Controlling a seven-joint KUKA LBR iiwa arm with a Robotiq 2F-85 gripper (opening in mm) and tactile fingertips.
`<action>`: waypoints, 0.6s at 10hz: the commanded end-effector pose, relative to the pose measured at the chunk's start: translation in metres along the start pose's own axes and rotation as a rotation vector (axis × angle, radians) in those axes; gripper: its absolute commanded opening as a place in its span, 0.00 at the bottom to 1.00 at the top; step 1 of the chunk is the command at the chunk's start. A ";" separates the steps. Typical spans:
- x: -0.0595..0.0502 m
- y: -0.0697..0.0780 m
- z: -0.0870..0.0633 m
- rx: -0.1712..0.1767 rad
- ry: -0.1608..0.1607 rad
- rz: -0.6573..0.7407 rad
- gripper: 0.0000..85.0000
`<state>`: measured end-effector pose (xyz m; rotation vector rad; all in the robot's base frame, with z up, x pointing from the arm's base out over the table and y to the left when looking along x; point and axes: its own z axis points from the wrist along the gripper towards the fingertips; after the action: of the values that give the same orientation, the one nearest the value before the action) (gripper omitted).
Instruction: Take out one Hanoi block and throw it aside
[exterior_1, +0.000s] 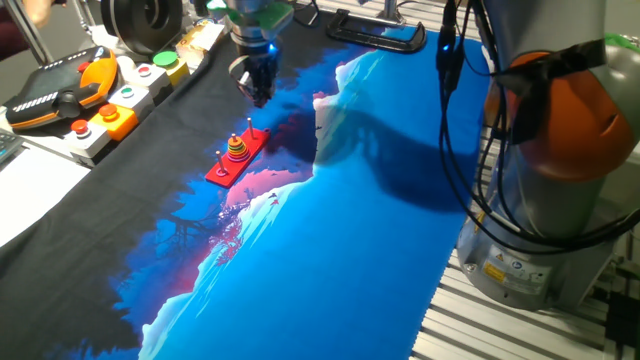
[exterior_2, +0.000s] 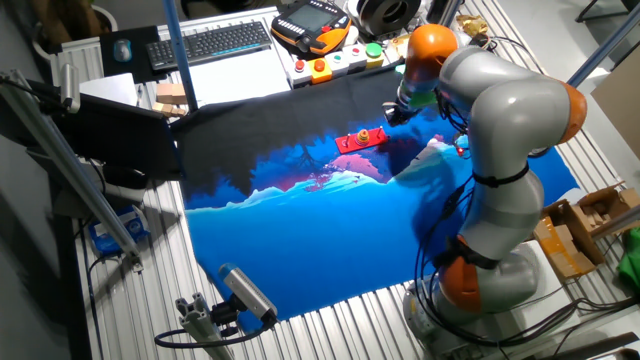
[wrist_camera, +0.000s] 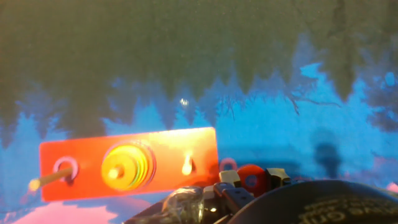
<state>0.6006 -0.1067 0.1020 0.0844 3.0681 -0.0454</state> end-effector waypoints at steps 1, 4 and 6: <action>-0.003 -0.002 0.006 -0.007 0.001 -0.004 0.01; -0.011 -0.007 0.026 -0.022 0.001 -0.008 0.01; -0.014 -0.008 0.040 -0.035 -0.001 -0.007 0.01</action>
<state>0.6169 -0.1167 0.0624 0.0726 3.0666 0.0106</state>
